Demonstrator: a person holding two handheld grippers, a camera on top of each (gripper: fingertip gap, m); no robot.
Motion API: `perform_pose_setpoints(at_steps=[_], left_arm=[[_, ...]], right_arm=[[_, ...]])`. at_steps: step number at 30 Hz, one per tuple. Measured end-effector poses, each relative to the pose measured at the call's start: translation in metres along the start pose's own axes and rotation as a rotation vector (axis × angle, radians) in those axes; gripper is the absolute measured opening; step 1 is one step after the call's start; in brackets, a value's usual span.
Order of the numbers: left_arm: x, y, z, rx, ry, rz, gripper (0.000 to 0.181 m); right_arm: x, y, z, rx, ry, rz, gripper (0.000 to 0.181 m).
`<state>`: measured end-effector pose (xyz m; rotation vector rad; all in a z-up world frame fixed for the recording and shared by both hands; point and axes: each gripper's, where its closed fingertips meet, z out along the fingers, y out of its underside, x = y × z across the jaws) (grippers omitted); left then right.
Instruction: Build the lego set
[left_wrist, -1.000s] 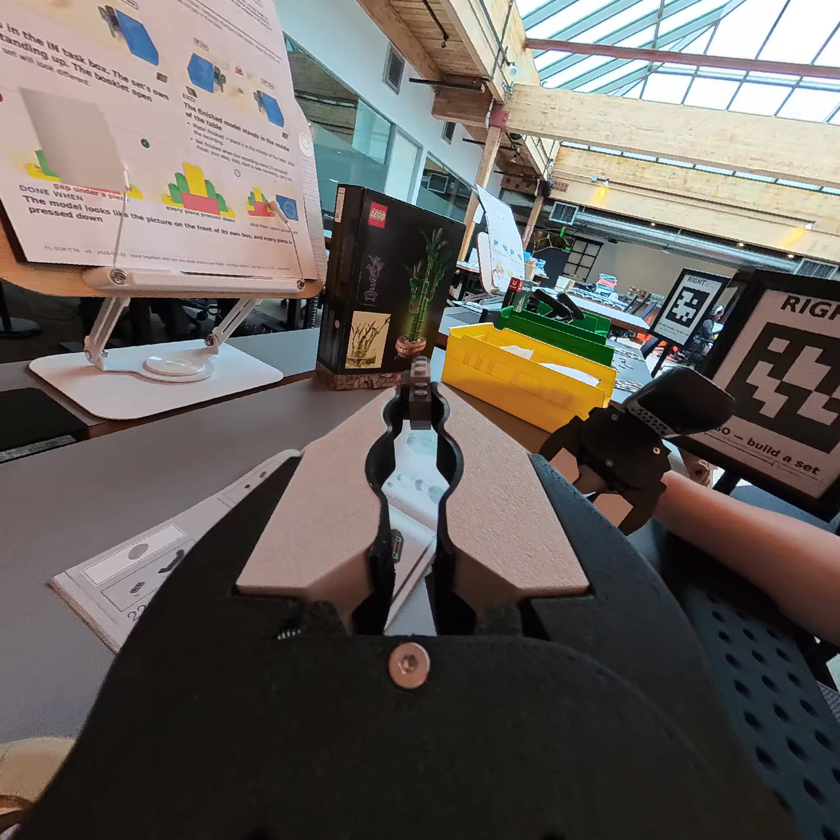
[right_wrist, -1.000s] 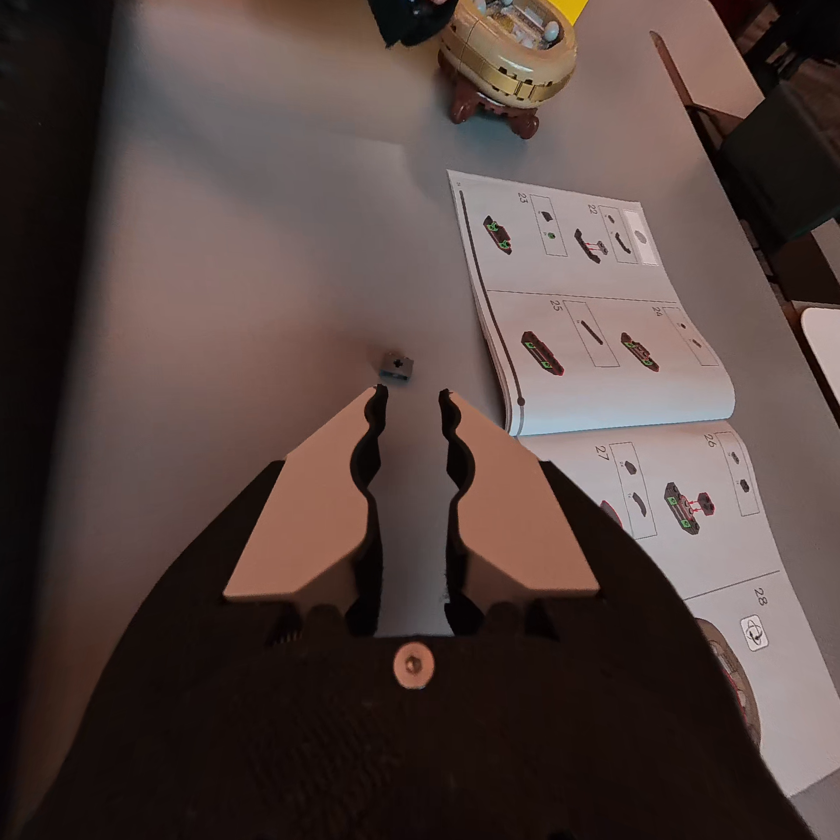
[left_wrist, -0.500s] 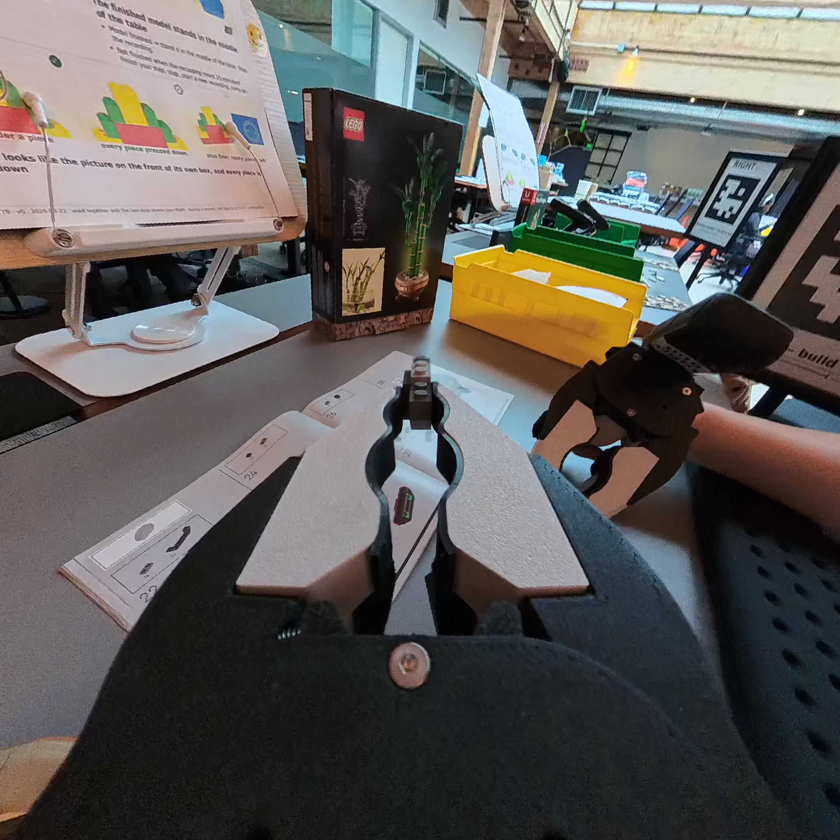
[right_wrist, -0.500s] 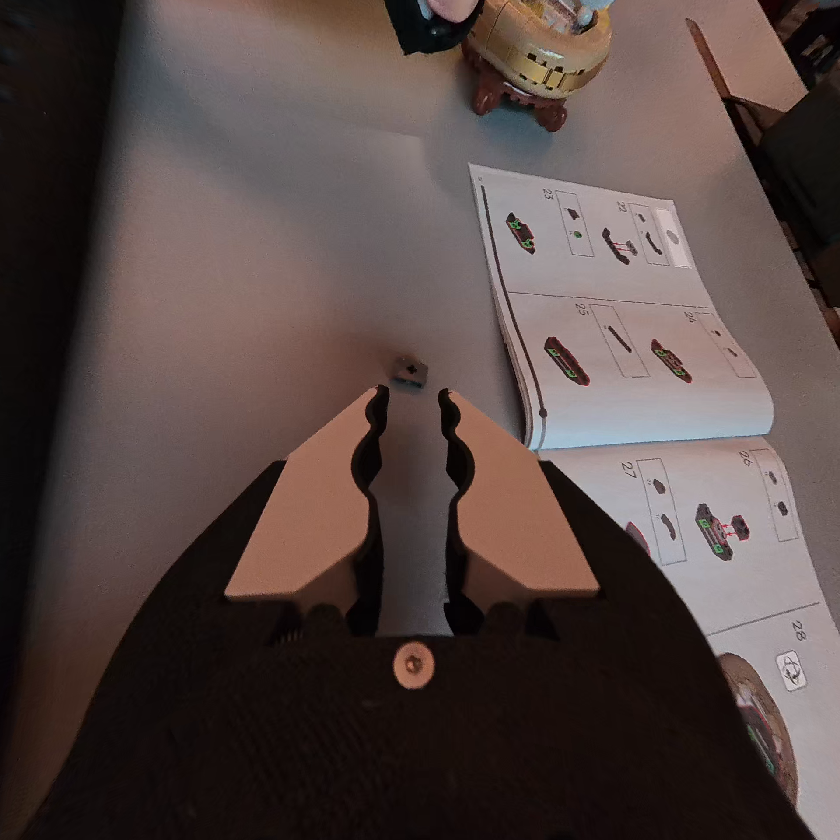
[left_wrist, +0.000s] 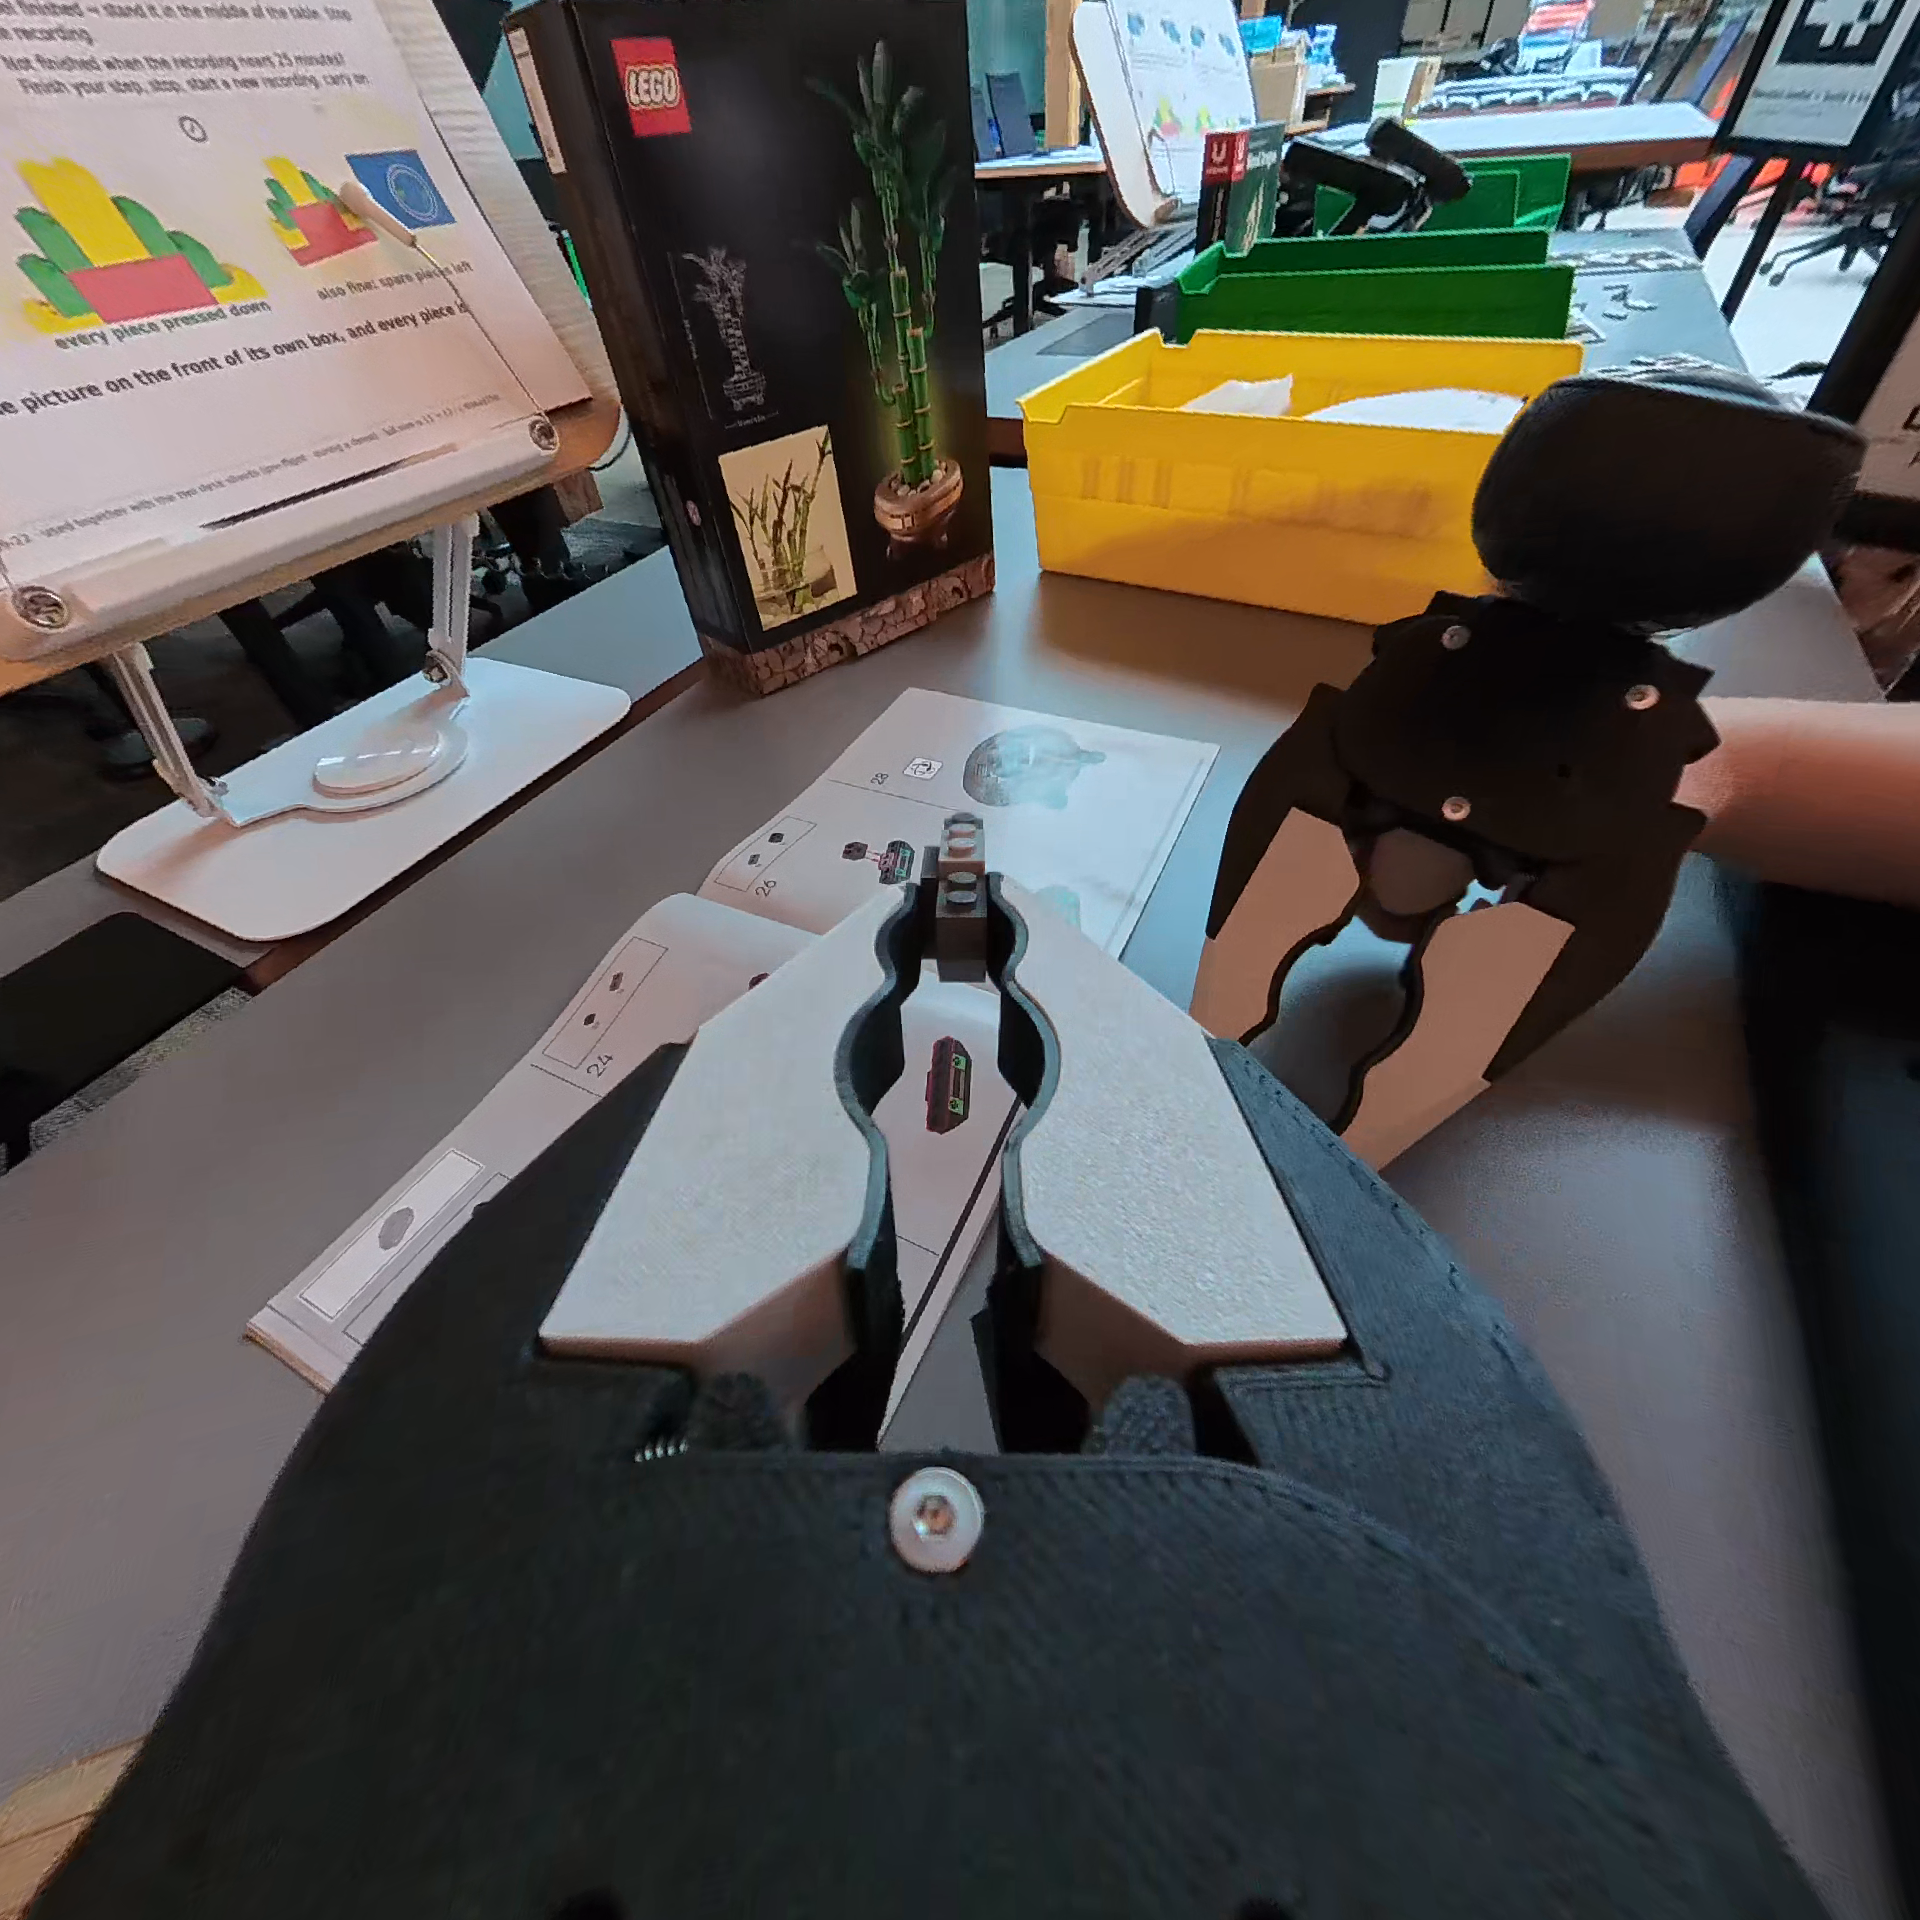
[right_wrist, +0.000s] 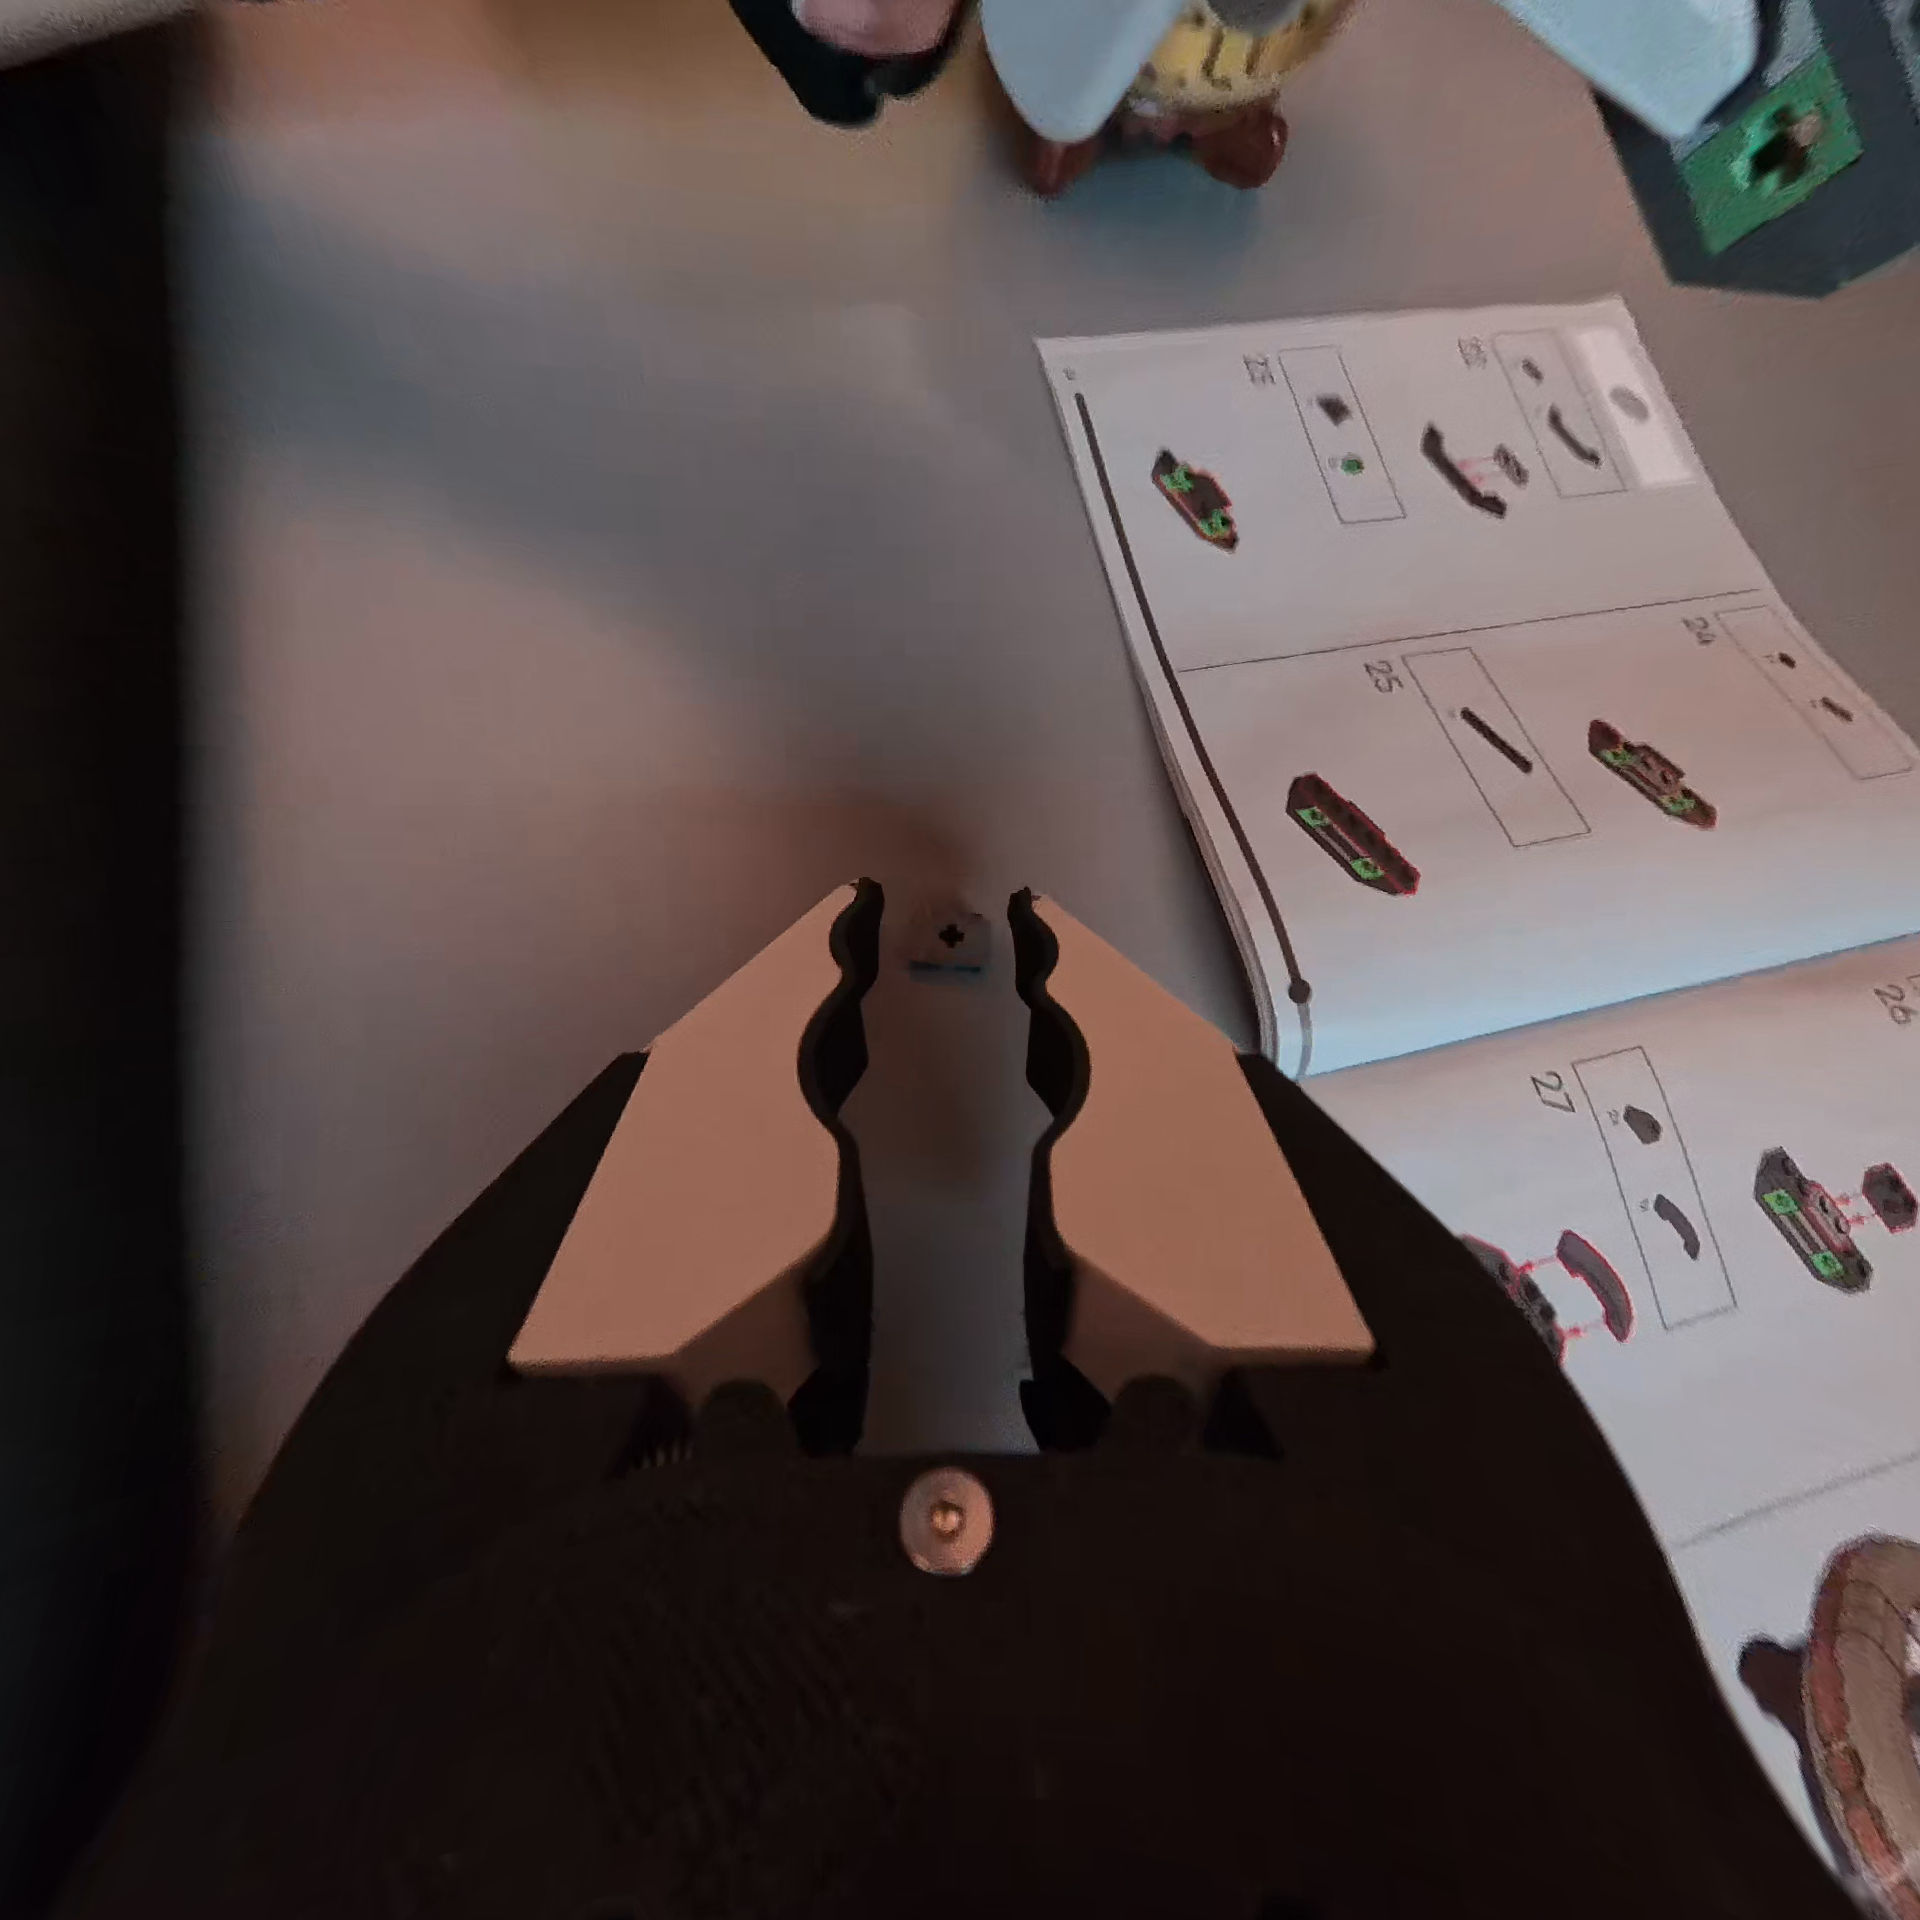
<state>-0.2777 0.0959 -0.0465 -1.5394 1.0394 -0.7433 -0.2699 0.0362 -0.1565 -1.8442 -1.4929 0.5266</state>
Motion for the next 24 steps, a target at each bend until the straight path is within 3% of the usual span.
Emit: perform_pose_setpoints(at_steps=[6,12,21,24], left_arm=[[-0.005,0.003,-0.003,-0.03,-0.016,0.01,0.009],[-0.004,-0.001,-0.007,-0.011,0.022,-0.045,0.009],[0.0,-0.008,-0.009,0.045,0.088,-0.149,0.009],[-0.009,-0.011,-0.012,0.068,0.041,-0.158,0.009]], right_arm=[[0.004,-0.005,0.0,-0.186,0.166,-0.018,0.028],[0.005,0.012,0.003,-0.33,0.135,0.009,0.027],[0.004,0.02,-0.005,-0.344,-0.005,0.04,0.015],[0.033,0.009,-0.042,-0.132,0.053,0.203,0.015]])
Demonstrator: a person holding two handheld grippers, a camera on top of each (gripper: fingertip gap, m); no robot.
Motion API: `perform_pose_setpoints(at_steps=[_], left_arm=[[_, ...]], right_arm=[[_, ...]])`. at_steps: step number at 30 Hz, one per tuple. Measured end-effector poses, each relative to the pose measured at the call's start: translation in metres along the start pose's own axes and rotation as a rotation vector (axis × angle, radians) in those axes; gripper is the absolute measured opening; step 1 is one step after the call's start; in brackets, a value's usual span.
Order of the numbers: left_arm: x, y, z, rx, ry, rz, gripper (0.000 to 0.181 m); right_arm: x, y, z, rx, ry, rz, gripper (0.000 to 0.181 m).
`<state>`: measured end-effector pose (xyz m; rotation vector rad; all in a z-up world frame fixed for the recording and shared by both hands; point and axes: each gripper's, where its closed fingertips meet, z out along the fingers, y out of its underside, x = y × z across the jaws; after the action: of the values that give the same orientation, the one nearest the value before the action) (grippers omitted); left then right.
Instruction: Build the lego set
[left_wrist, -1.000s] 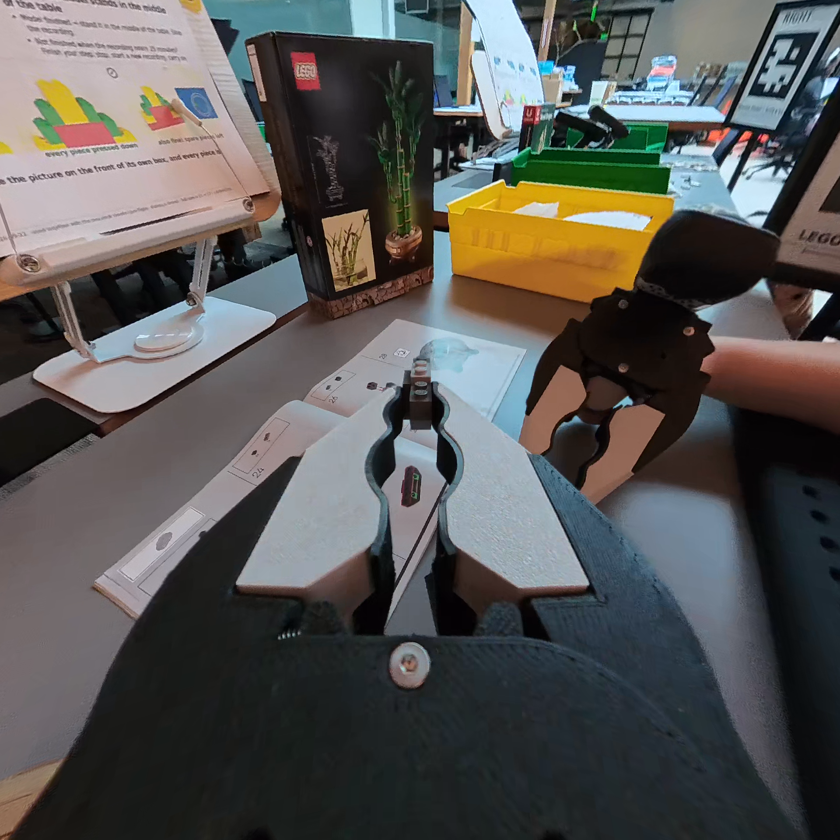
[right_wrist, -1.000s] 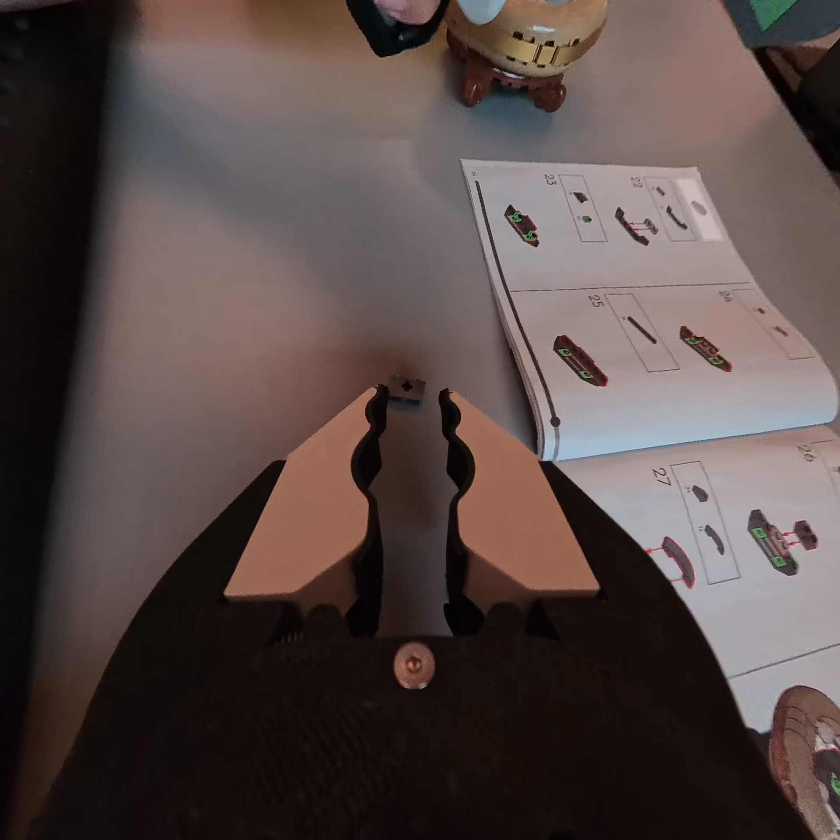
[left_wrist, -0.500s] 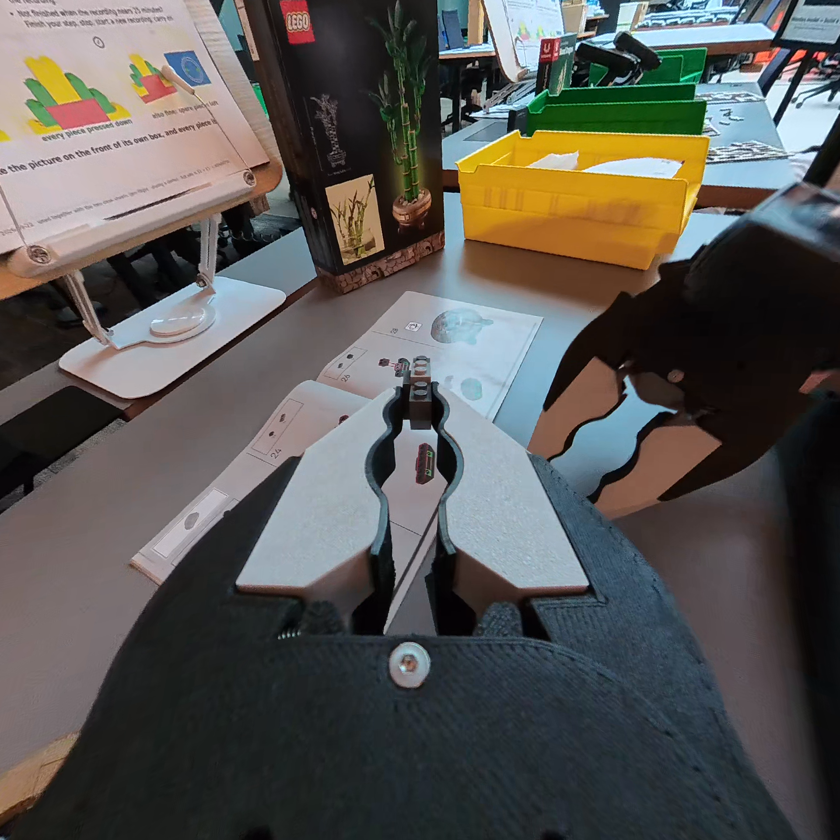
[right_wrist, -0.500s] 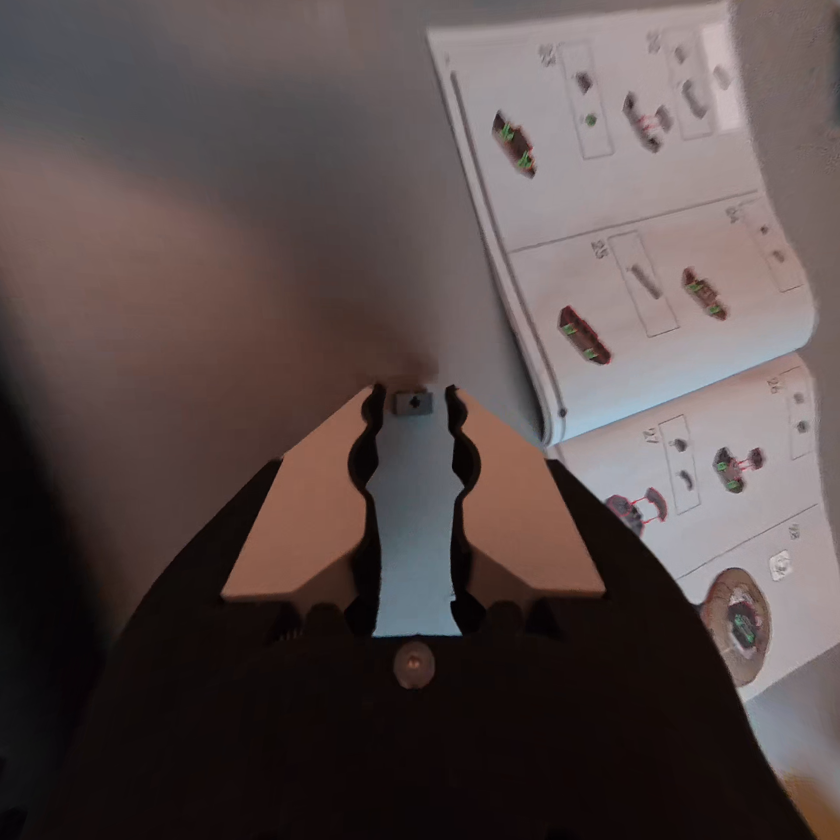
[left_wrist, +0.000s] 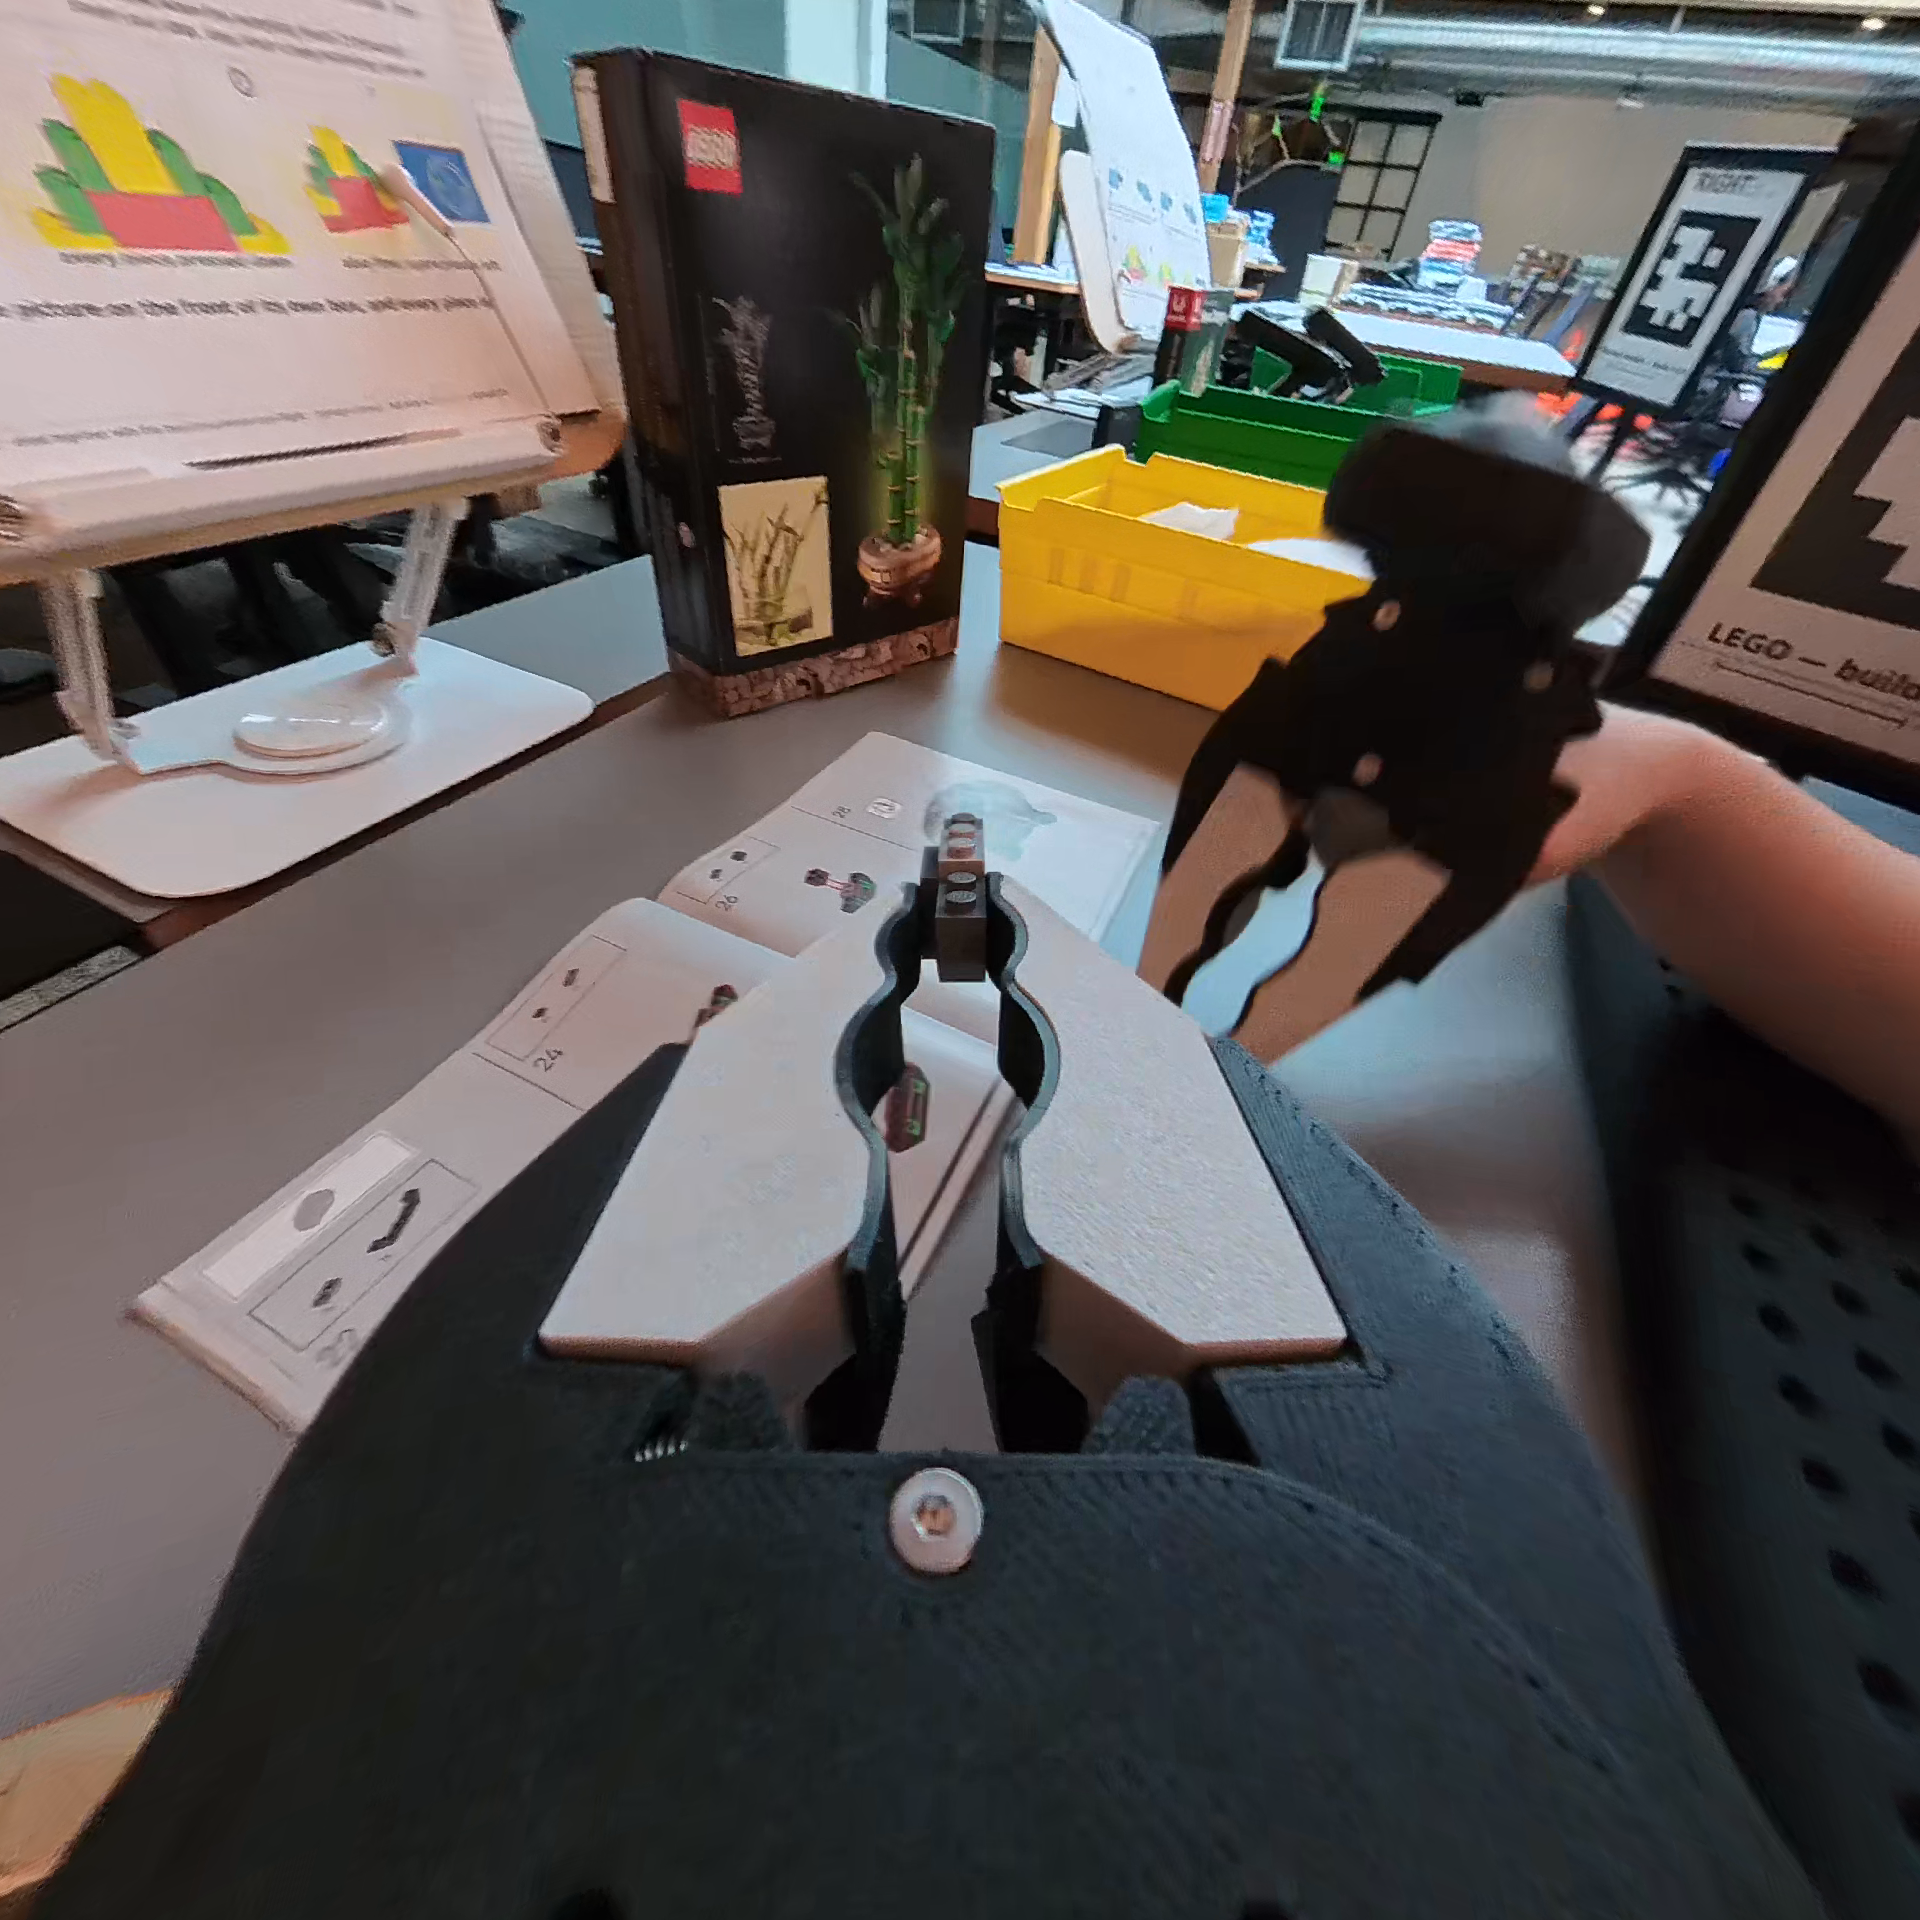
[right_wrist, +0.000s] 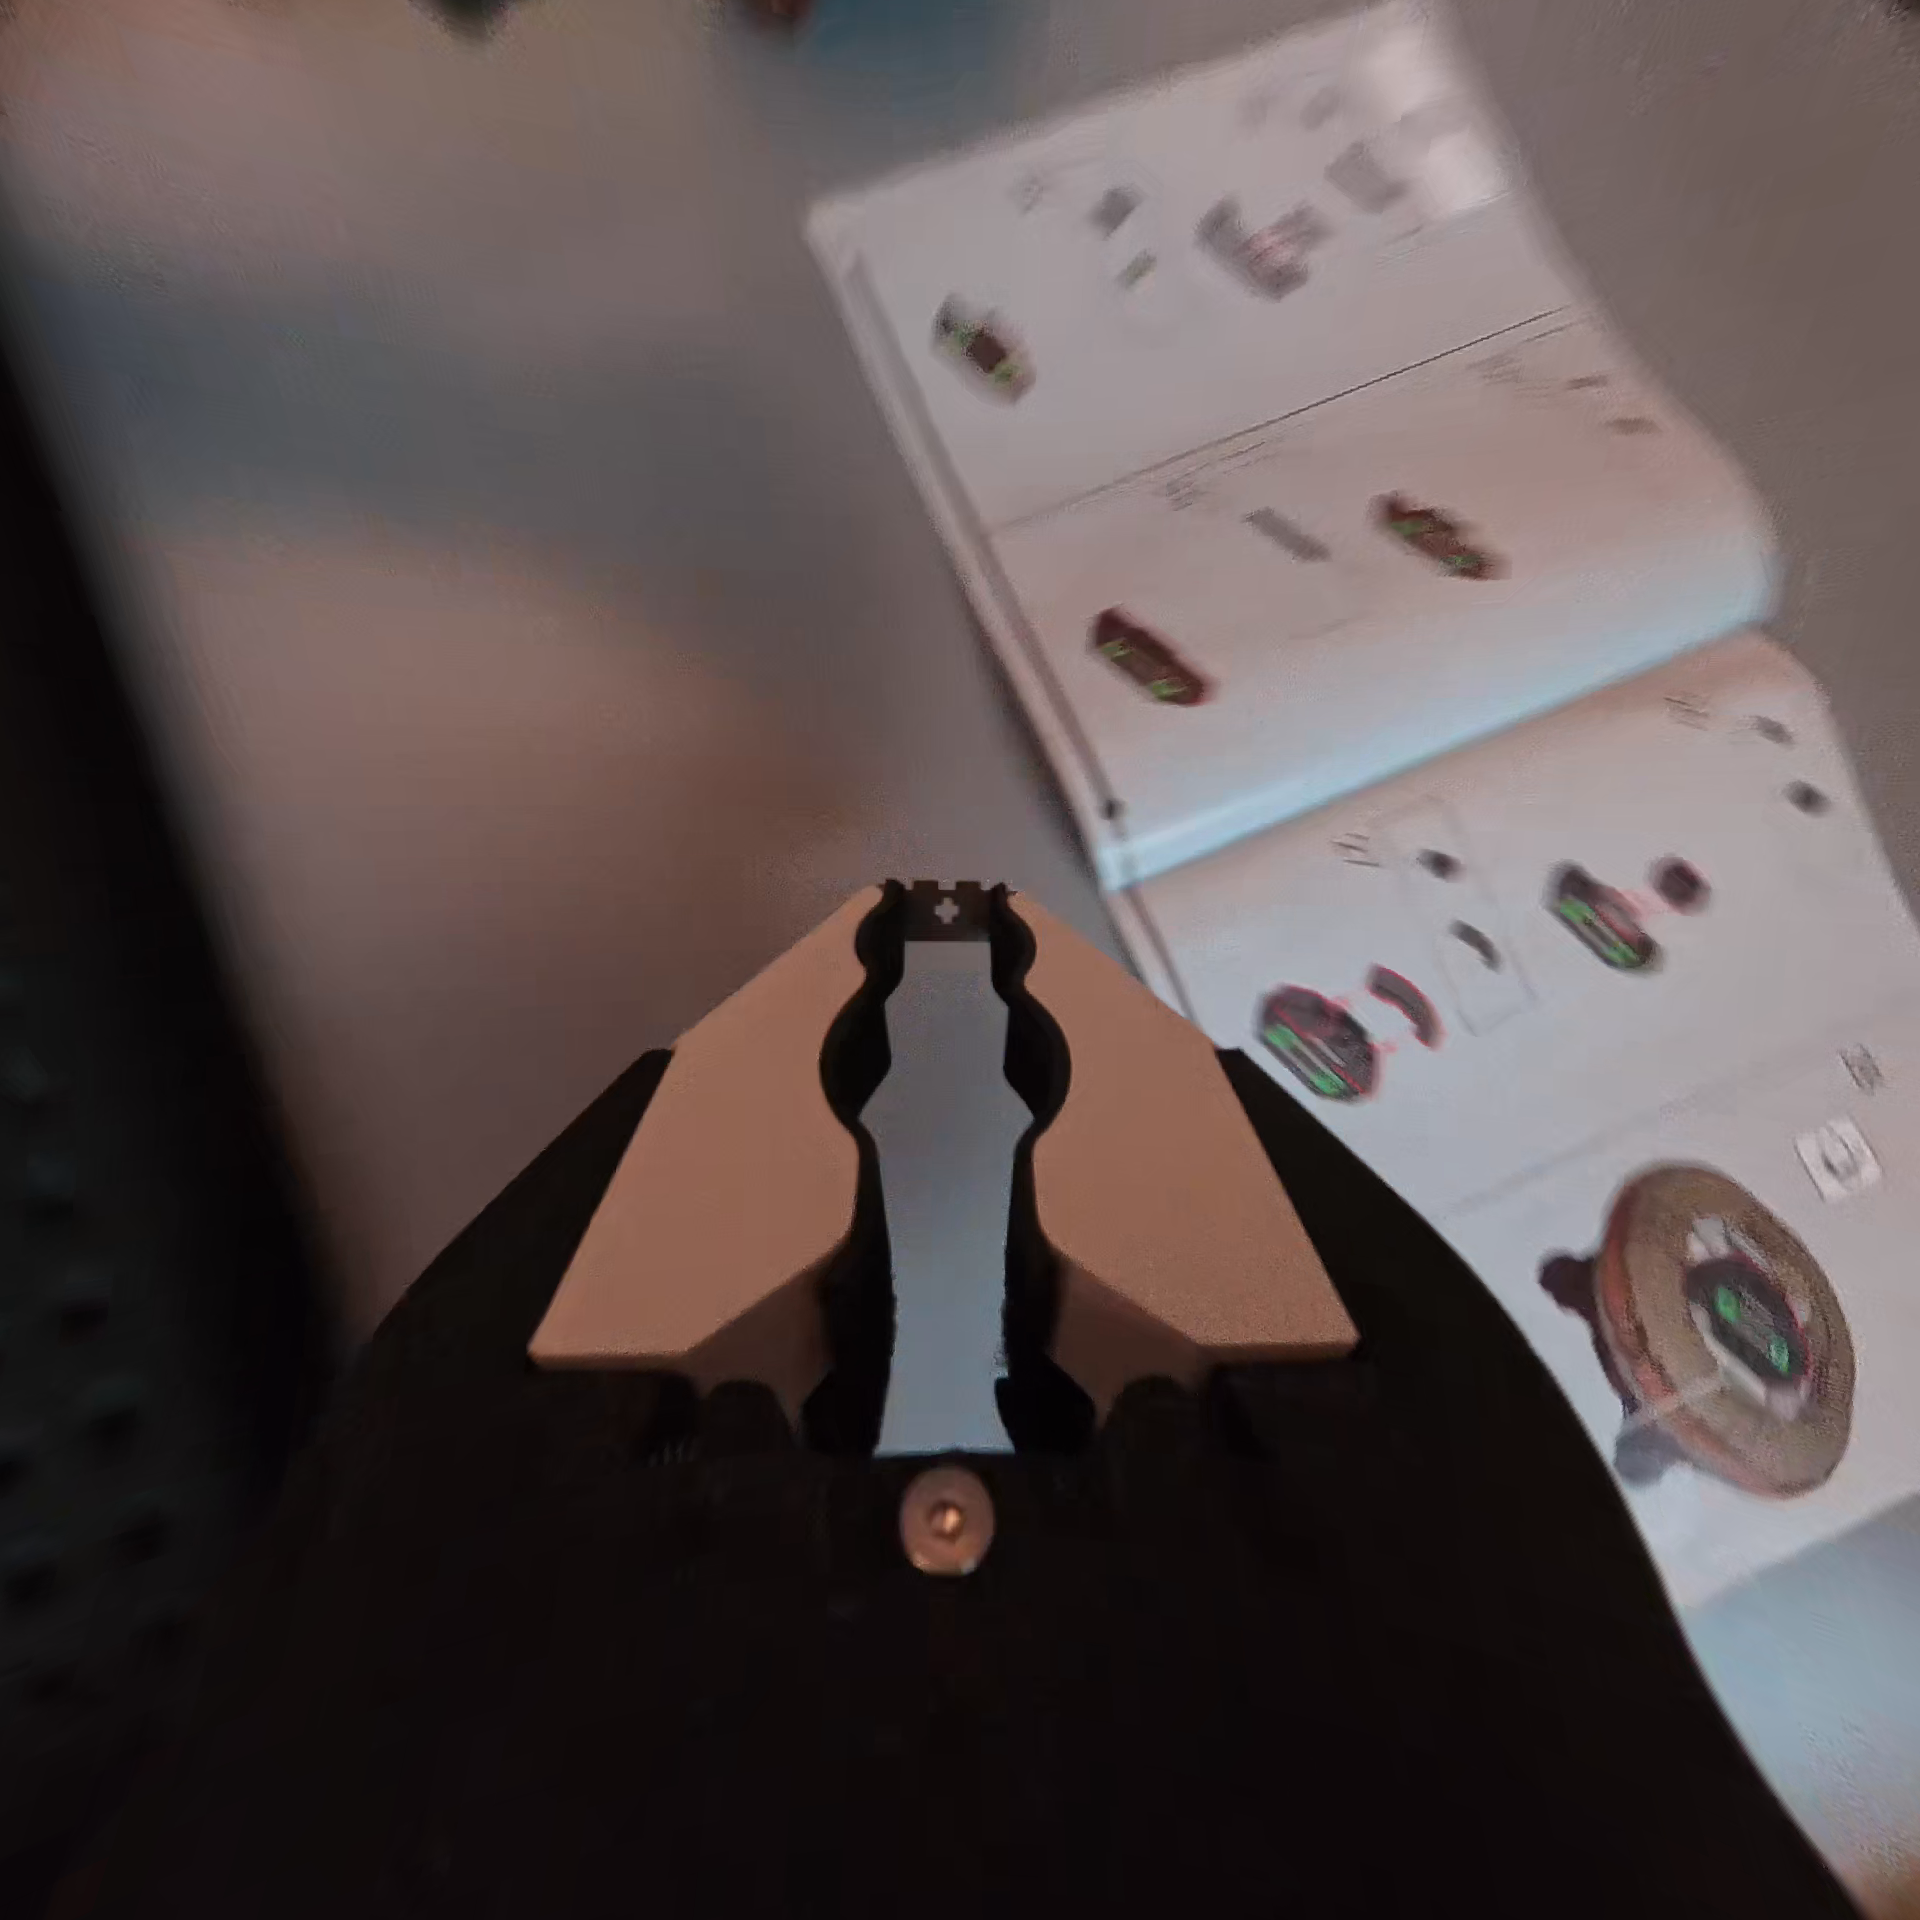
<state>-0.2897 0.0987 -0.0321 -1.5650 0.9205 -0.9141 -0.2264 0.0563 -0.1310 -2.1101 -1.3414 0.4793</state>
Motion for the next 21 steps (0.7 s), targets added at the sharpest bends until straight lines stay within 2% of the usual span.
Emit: perform_pose_setpoints(at_steps=[2,5,8,13,19,21], left_arm=[[-0.011,-0.001,-0.003,0.001,-0.066,0.016,0.009],[-0.024,0.003,-0.006,-0.022,-0.16,0.045,0.009],[-0.024,0.004,-0.002,-0.009,-0.168,0.018,0.009],[-0.023,0.008,0.006,0.009,-0.183,-0.03,0.008],[-0.023,0.011,0.014,0.011,-0.254,0.001,0.009],[-0.02,0.01,0.016,0.022,-0.263,0.003,0.009]], right_arm=[[0.034,-0.006,-0.037,0.212,0.068,0.158,0.015],[0.088,0.013,-0.088,0.414,0.239,0.336,0.014],[0.107,0.015,-0.118,0.575,0.311,0.354,0.014],[0.104,-0.022,-0.139,0.839,0.311,0.396,0.014],[0.063,-0.085,-0.146,1.03,0.357,0.304,0.014],[0.046,-0.105,-0.141,1.077,0.326,0.278,0.014]])
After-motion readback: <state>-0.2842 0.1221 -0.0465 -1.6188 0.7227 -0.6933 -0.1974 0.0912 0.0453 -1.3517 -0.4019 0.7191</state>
